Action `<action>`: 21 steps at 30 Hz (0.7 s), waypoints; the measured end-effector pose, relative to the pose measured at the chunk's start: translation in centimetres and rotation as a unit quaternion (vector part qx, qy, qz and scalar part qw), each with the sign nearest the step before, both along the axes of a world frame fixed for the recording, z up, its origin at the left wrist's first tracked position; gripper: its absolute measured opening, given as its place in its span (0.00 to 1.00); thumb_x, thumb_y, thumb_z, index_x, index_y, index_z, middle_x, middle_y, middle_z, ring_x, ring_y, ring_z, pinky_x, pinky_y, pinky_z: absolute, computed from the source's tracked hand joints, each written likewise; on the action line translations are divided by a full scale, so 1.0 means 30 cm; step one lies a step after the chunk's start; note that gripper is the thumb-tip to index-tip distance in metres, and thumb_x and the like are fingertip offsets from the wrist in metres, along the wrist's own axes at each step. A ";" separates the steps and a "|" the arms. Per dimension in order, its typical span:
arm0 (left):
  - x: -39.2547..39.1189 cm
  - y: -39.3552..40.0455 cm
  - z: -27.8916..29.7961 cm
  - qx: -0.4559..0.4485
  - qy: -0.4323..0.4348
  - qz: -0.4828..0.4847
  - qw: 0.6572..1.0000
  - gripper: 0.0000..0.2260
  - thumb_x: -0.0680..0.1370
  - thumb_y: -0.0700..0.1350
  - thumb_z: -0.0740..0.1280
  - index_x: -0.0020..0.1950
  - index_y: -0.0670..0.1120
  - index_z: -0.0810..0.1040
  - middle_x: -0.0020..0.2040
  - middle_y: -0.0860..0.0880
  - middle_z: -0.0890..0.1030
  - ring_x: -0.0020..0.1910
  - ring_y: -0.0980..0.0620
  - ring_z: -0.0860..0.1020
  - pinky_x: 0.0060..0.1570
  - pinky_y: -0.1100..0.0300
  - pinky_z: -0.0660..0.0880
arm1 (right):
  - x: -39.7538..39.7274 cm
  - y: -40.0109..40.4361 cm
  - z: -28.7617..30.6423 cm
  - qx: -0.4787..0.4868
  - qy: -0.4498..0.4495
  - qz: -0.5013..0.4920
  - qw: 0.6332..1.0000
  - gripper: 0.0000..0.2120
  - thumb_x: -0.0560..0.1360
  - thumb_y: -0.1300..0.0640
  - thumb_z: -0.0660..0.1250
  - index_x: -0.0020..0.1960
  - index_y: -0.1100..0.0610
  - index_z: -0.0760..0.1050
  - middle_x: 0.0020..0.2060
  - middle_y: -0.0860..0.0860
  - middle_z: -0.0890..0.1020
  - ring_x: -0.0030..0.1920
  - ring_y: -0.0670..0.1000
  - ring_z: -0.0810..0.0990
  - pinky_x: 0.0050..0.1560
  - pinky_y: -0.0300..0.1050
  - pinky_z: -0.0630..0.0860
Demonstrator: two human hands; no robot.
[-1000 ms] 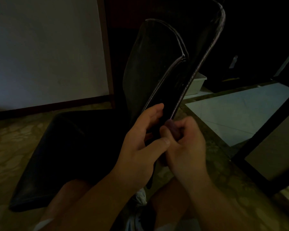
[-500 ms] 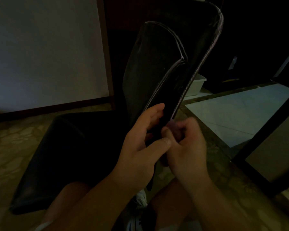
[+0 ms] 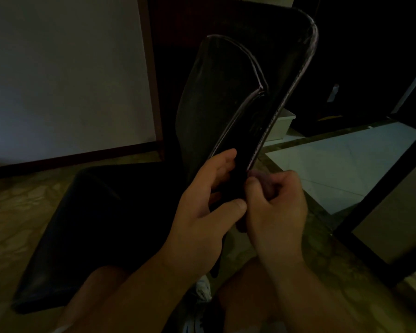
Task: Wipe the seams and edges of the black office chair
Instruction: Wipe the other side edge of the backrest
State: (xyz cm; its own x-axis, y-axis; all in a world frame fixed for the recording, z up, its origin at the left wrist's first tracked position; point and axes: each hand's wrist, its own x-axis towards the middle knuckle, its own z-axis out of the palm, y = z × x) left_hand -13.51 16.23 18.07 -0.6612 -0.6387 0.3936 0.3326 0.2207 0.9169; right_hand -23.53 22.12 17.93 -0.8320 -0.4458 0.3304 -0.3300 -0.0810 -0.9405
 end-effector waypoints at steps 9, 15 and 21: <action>-0.002 0.000 0.011 -0.009 0.003 0.005 1.000 0.29 0.69 0.49 0.66 0.71 0.56 0.70 0.66 0.58 0.78 0.68 0.59 0.75 0.61 0.68 0.73 | -0.011 0.005 0.008 0.005 0.011 -0.006 1.000 0.08 0.76 0.57 0.70 0.44 0.48 0.71 0.37 0.48 0.80 0.34 0.46 0.81 0.29 0.37 0.77; -0.005 -0.003 0.005 -0.008 0.005 0.003 1.000 0.29 0.69 0.46 0.68 0.71 0.56 0.70 0.68 0.56 0.77 0.69 0.59 0.74 0.65 0.64 0.73 | -0.004 0.004 0.000 0.012 0.028 0.041 0.999 0.10 0.76 0.56 0.70 0.42 0.45 0.71 0.37 0.48 0.81 0.31 0.49 0.81 0.27 0.43 0.77; -0.001 -0.010 0.004 -0.006 -0.006 0.003 1.000 0.30 0.69 0.50 0.66 0.72 0.57 0.70 0.69 0.57 0.77 0.70 0.59 0.73 0.67 0.62 0.72 | 0.004 0.002 -0.006 0.025 0.079 0.104 0.991 0.11 0.76 0.58 0.70 0.43 0.46 0.70 0.36 0.46 0.80 0.34 0.46 0.82 0.30 0.38 0.76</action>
